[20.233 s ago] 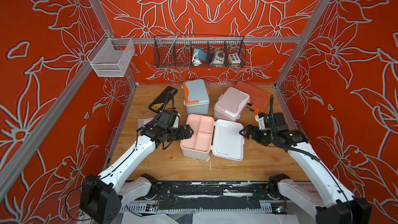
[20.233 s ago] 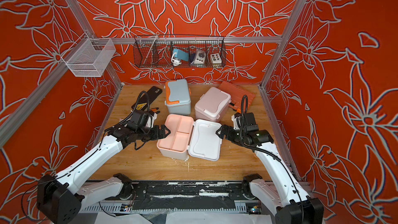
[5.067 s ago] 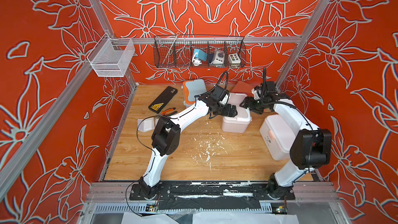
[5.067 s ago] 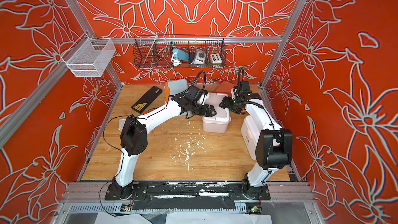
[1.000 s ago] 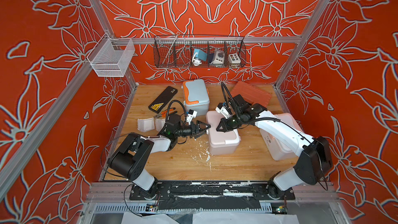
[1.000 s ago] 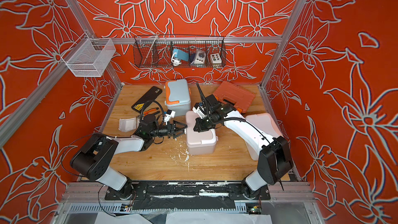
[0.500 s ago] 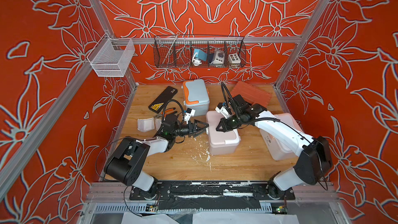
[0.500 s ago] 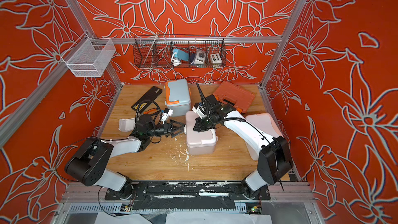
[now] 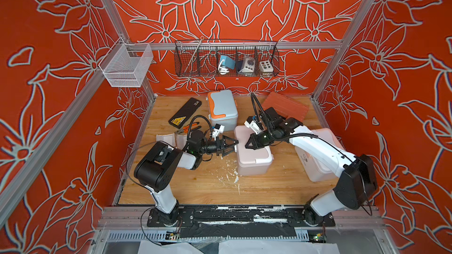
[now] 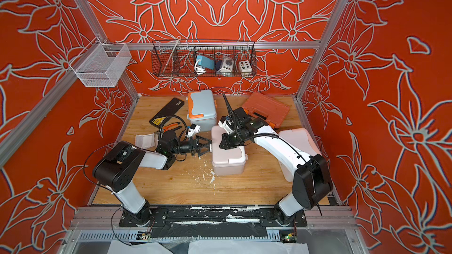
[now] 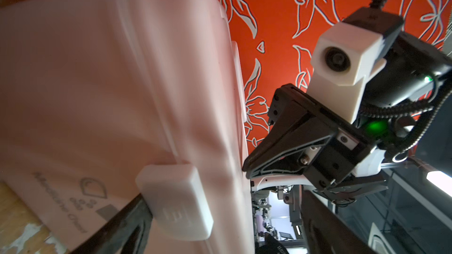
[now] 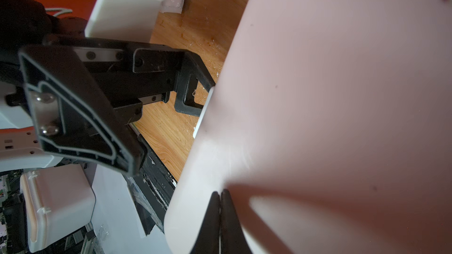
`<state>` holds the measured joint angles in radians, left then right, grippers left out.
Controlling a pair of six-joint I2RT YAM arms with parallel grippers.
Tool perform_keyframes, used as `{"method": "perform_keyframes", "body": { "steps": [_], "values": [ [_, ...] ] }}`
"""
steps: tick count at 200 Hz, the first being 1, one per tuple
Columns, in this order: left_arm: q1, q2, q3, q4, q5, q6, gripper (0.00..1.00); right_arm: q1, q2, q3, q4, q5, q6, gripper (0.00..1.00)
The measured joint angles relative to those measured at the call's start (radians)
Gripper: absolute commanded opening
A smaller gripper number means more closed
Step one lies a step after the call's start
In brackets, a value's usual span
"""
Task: Open first aid kits and take out gauze
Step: Open the fastener of the first aid kit.
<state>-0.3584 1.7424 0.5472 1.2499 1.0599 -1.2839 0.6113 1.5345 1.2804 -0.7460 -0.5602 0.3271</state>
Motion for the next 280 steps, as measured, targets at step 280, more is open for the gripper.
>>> {"method": "perform_keyframes", "body": {
  "steps": [280],
  "values": [
    [0.076, -0.301, -0.084, -0.128, 0.002, 0.033, 0.84, 0.002, 0.003, -0.017, 0.051, -0.023, 0.0, 0.14]
  ]
}}
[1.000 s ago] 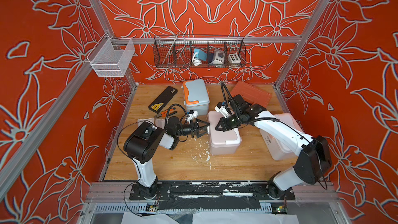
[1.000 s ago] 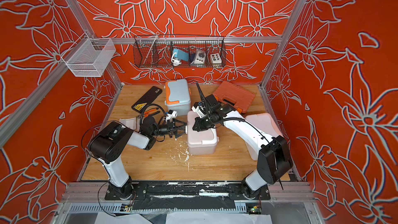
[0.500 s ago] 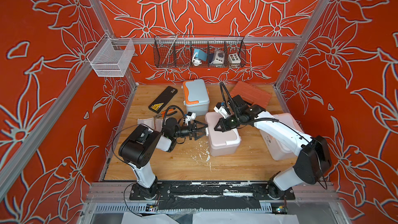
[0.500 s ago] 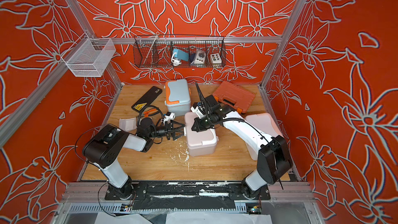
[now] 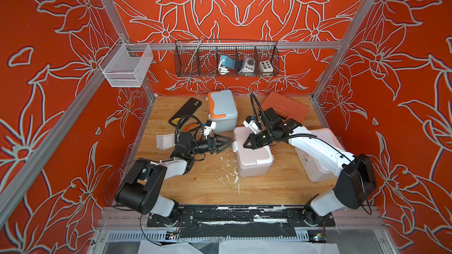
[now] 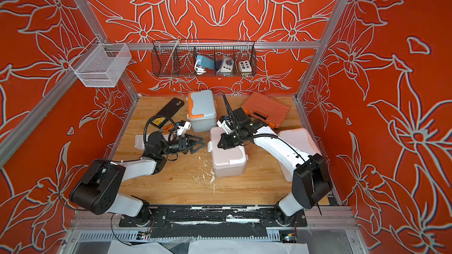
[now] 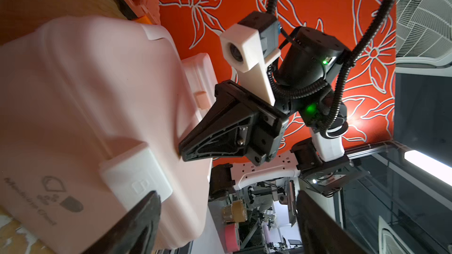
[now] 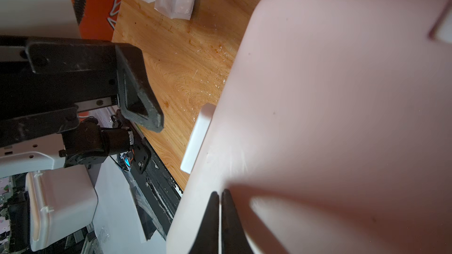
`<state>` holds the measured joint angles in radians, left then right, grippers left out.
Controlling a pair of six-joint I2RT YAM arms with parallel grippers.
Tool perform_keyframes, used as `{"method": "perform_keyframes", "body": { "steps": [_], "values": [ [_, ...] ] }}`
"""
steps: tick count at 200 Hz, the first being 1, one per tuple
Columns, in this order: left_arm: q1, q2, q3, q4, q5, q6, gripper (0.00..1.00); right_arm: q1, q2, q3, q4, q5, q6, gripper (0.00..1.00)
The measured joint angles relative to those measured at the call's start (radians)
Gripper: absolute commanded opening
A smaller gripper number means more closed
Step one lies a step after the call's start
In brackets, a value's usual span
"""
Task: Open first aid kits and take out gauze
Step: Open the fastener of the first aid kit.
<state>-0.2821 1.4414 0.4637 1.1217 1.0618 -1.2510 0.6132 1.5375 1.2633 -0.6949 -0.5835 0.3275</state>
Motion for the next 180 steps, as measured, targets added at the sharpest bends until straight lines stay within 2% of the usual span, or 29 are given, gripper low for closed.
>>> {"method": "perform_keyframes", "body": {
  "steps": [22, 37, 67, 91, 132, 180],
  "values": [
    [-0.001, -0.049, 0.022, -0.199, -0.033, 0.101, 0.85, 0.0, -0.007, 0.014, -0.026, 0.016, 0.001, 0.22],
    [-0.006, -0.076, 0.068, -0.38, -0.082, 0.192, 0.85, 0.001, -0.021, 0.021, -0.055, 0.041, 0.005, 0.31],
    [-0.048, -0.116, 0.19, -0.729, -0.222, 0.37, 0.86, 0.002, -0.061, 0.036, -0.132, 0.129, -0.003, 0.47],
    [-0.105, -0.124, 0.28, -0.941, -0.349, 0.473, 0.87, 0.002, -0.096, 0.039, -0.196, 0.229, -0.006, 0.58],
    [-0.228, -0.093, 0.441, -1.21, -0.565, 0.595, 0.87, 0.002, -0.114, 0.046, -0.249, 0.36, -0.029, 0.68],
    [-0.3, -0.059, 0.511, -1.379, -0.76, 0.662, 0.86, 0.003, -0.117, 0.042, -0.287, 0.45, -0.046, 0.7]
  ]
}}
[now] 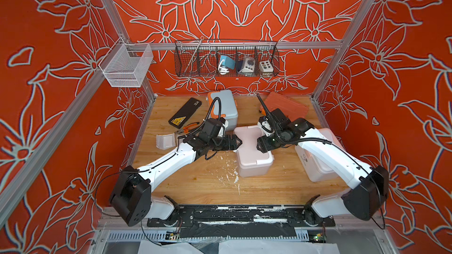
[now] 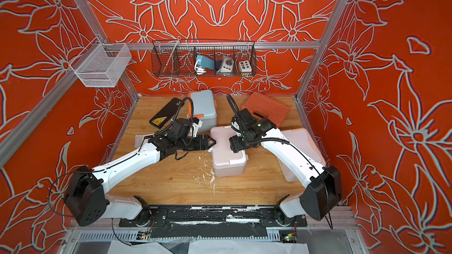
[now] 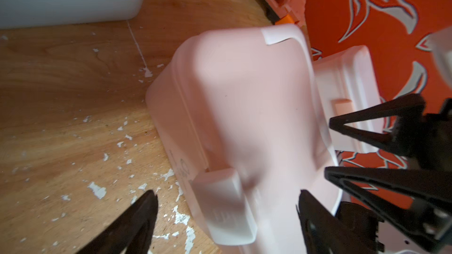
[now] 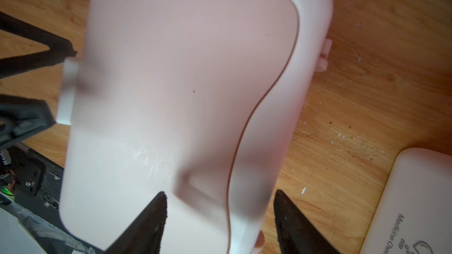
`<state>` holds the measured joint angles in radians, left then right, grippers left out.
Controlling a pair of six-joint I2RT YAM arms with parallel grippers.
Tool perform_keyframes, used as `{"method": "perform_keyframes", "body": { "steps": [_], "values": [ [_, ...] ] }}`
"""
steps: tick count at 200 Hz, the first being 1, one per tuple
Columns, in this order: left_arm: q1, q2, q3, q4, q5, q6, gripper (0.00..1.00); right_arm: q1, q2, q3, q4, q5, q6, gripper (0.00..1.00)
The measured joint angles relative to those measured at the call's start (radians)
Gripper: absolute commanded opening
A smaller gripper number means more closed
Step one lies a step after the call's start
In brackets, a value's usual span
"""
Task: Open first aid kits and take out gauze
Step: Open the fastener of the first aid kit.
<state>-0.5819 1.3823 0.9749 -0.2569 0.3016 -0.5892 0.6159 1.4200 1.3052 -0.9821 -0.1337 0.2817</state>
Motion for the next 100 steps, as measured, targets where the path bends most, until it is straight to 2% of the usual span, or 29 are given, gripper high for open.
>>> {"method": "perform_keyframes", "body": {
  "steps": [34, 100],
  "values": [
    [-0.008, 0.008, -0.002, -0.043, -0.055, 0.013, 0.86, 0.0, 0.0, -0.013, -0.01, 0.011, -0.006, 0.7],
    [0.028, -0.031, -0.061, -0.01, -0.054, 0.013, 0.86, 0.0, 0.0, -0.016, -0.006, 0.011, -0.008, 0.7]
  ]
}}
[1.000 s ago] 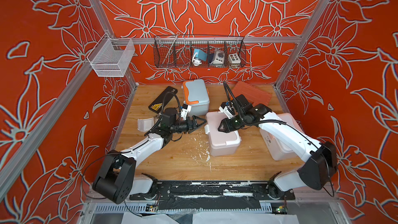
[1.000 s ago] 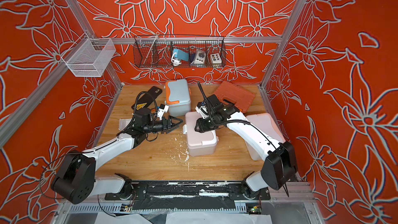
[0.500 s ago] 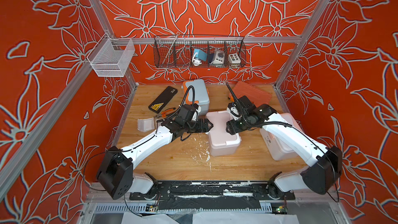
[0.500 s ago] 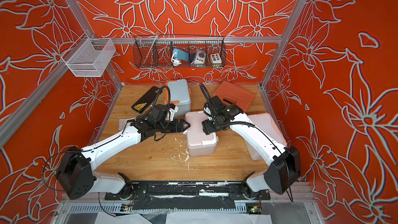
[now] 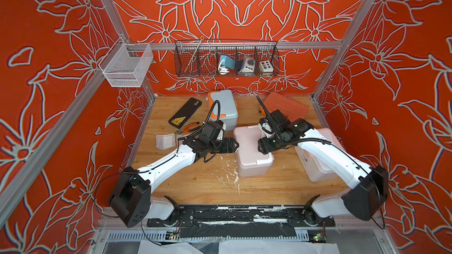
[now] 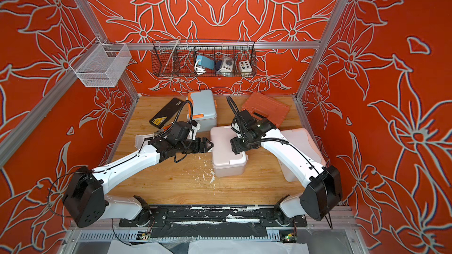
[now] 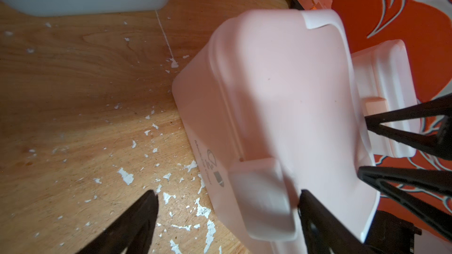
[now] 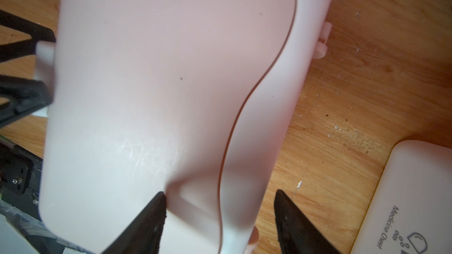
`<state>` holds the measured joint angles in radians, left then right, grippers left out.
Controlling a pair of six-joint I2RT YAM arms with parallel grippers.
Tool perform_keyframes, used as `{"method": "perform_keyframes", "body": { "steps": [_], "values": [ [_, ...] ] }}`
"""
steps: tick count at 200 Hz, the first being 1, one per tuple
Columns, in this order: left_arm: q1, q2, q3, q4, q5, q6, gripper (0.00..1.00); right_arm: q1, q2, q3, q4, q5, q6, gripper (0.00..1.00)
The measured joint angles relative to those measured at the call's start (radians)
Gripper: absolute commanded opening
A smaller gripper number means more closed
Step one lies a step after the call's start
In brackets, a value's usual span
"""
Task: Open first aid kits and take out gauze
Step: Open the fastener of the first aid kit, then move the first aid kit to the center of the board.
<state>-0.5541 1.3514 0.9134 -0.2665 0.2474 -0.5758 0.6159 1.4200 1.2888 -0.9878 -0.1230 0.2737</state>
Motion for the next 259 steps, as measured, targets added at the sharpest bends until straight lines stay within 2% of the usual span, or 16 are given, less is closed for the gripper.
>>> {"method": "perform_keyframes", "body": {
  "steps": [47, 92, 149, 186, 228, 259],
  "values": [
    [0.083, -0.038, -0.106, -0.015, 0.005, 0.0, 0.84, 0.0, 0.0, -0.002, 0.003, -0.001, 0.0, 0.7],
    [0.096, -0.039, -0.157, -0.013, 0.051, 0.0, 0.85, 0.0, 0.0, -0.002, 0.005, -0.002, 0.0, 0.71],
    [0.097, -0.14, -0.136, -0.007, 0.127, -0.011, 0.88, 0.0, -0.008, 0.0, 0.0, 0.012, -0.002, 0.82],
    [0.107, -0.225, -0.13, 0.037, 0.235, -0.052, 0.91, -0.042, -0.075, 0.0, 0.014, 0.024, 0.005, 0.88],
    [0.134, -0.263, -0.139, 0.129, 0.374, -0.113, 0.91, -0.189, -0.082, -0.018, 0.109, -0.089, 0.01, 0.88],
    [0.139, -0.267, -0.166, 0.171, 0.425, -0.144, 0.91, -0.212, -0.014, -0.057, 0.171, -0.224, 0.016, 0.85]
  ]
}}
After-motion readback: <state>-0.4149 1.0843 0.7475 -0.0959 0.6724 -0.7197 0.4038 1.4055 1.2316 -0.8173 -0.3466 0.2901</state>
